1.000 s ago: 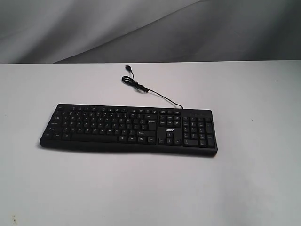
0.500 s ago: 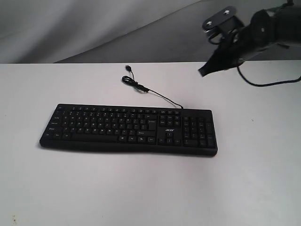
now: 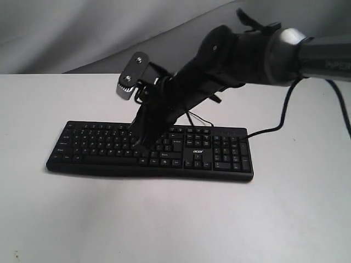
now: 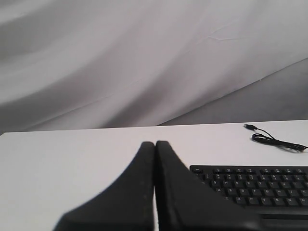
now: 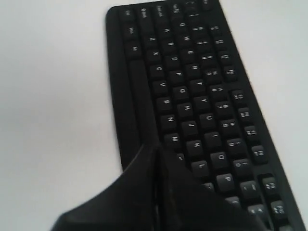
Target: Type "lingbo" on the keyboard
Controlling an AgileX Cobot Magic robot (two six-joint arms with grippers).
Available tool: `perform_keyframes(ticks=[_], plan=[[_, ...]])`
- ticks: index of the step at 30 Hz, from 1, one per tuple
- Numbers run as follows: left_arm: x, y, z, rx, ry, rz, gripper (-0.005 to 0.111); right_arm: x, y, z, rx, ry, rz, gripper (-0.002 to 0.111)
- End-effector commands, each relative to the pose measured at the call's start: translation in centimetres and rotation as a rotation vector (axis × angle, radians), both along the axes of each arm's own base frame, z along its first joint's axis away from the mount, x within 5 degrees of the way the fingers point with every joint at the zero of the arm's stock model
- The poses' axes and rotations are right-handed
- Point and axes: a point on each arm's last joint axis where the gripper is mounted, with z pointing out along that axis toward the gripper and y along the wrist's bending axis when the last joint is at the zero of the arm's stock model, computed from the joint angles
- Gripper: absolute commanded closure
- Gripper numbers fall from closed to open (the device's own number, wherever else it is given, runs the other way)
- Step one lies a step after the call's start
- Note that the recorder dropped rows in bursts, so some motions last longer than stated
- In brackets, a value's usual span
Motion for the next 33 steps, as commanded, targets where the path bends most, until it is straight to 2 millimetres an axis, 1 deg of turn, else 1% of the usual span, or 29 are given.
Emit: perform_keyframes(ticks=[1, 4, 8, 13, 19, 22, 25, 28, 33], plan=[[0.0, -0.1, 0.0, 0.0, -0.01, -0.008, 0.106, 0.4, 0.7, -2.4, -0.008, 0.021, -0.012, 0.108], [0.0, -0.1, 0.0, 0.0, -0.01, -0.008, 0.106, 1.0, 0.8, -4.1, -0.023, 0.013, -0.039, 0.108], [0.0, -0.1, 0.0, 0.0, -0.01, -0.008, 0.106, 1.7, 0.9, -5.2, -0.015, -0.019, -0.077, 0.108], [0.0, -0.1, 0.0, 0.0, -0.01, -0.008, 0.106, 1.9, 1.0, -5.0, 0.006, -0.057, -0.065, 0.108], [0.0, -0.1, 0.0, 0.0, -0.01, -0.008, 0.106, 2.6, 1.0, -6.1, 0.0, -0.078, -0.106, 0.108], [0.0, -0.1, 0.0, 0.0, -0.01, -0.008, 0.106, 3.1, 1.3, -6.0, 0.011, -0.047, -0.086, 0.108], [0.0, -0.1, 0.0, 0.0, -0.01, -0.008, 0.106, 3.6, 1.7, -5.5, 0.018, 0.0, -0.056, 0.108], [0.0, -0.1, 0.0, 0.0, -0.01, -0.008, 0.106, 3.7, 1.7, -5.2, 0.007, -0.002, -0.051, 0.108], [0.0, -0.1, 0.0, 0.0, -0.01, -0.008, 0.106, 3.8, 1.4, -6.1, -0.011, 0.027, -0.042, 0.108]])
